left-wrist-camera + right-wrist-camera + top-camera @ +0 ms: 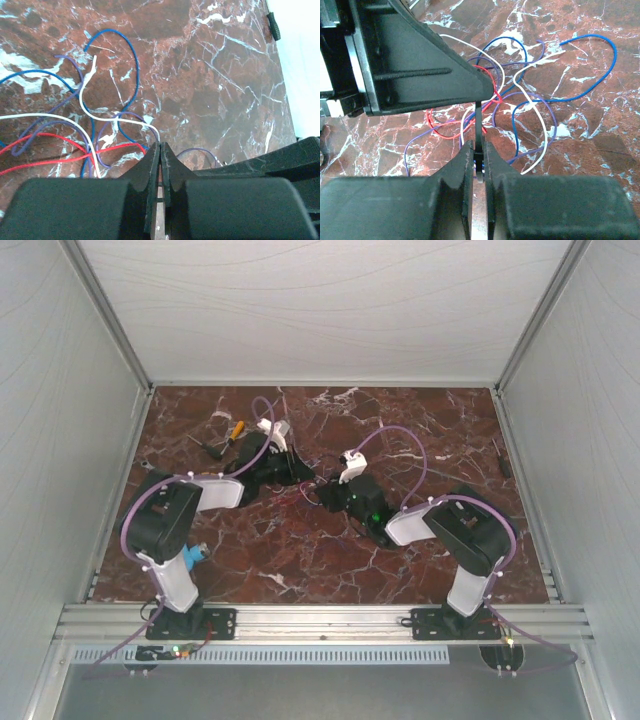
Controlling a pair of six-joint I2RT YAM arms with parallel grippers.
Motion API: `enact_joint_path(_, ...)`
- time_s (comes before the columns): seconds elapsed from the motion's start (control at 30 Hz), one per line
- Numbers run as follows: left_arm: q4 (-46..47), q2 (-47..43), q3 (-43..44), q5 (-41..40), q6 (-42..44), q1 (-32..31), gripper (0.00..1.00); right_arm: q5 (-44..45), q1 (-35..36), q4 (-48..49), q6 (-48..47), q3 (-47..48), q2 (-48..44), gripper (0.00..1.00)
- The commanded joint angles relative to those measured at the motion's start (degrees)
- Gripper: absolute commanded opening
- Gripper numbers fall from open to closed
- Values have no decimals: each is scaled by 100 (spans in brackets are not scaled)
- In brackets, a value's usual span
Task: Zip-tie the wires
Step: Tie the cable at the center of the board.
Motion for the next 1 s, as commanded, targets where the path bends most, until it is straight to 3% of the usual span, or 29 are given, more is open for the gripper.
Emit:
enact_joint_path(0.0,211,125,407,-762,317,295,0,105,98,-69,7,-142,-19,0)
enact_joint_path(0.97,-8,769,1136,-880,647,983,0,249,240,1,-27,-150,176,0)
